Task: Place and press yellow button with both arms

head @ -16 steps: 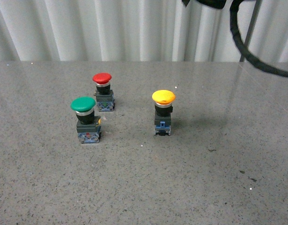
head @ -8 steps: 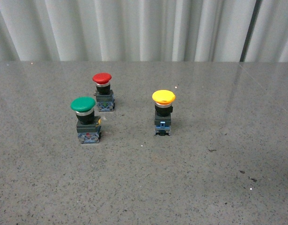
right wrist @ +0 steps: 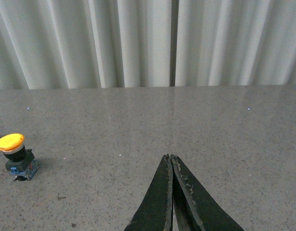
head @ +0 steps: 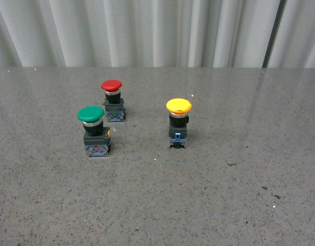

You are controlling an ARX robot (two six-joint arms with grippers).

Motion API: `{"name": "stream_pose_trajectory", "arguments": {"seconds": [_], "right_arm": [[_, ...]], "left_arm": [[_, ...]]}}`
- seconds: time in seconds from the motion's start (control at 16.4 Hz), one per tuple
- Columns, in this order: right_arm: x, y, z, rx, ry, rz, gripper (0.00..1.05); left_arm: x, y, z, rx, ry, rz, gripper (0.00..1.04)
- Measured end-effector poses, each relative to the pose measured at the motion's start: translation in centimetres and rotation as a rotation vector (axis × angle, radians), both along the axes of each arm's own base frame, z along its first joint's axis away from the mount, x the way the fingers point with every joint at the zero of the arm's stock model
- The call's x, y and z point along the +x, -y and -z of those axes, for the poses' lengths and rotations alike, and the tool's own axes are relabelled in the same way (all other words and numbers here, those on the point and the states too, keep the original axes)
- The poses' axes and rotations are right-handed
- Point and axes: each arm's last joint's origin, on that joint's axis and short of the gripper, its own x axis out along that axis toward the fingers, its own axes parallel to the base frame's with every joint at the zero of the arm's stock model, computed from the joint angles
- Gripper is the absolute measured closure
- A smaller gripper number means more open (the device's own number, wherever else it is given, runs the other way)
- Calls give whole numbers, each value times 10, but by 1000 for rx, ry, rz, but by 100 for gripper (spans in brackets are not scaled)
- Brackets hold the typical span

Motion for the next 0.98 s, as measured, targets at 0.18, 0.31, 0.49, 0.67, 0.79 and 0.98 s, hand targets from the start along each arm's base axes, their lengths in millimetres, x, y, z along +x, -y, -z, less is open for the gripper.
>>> {"name": "stream_pose_trajectory", "arguments": {"seconds": [0.18, 0.31, 0.49, 0.67, 0.79, 0.98], "right_arm": [[-8, 8, 8, -3, 16, -19, 103], [-12, 18, 18, -6, 9, 19, 103], [-16, 16, 23, -6, 15, -5, 103], [-20, 16, 27, -6, 13, -5, 103], [-22, 16, 33, -6, 23, -5, 103], [-33, 16, 35, -6, 26, -6, 103]], "left_arm": [[0, 0, 0, 0, 0, 0, 7], [0, 0, 0, 0, 0, 0, 7], [0, 0, 0, 0, 0, 0, 7], [0, 0, 0, 0, 0, 0, 7], [0, 0, 0, 0, 0, 0, 7], [0, 0, 0, 0, 0, -1, 7]]}}
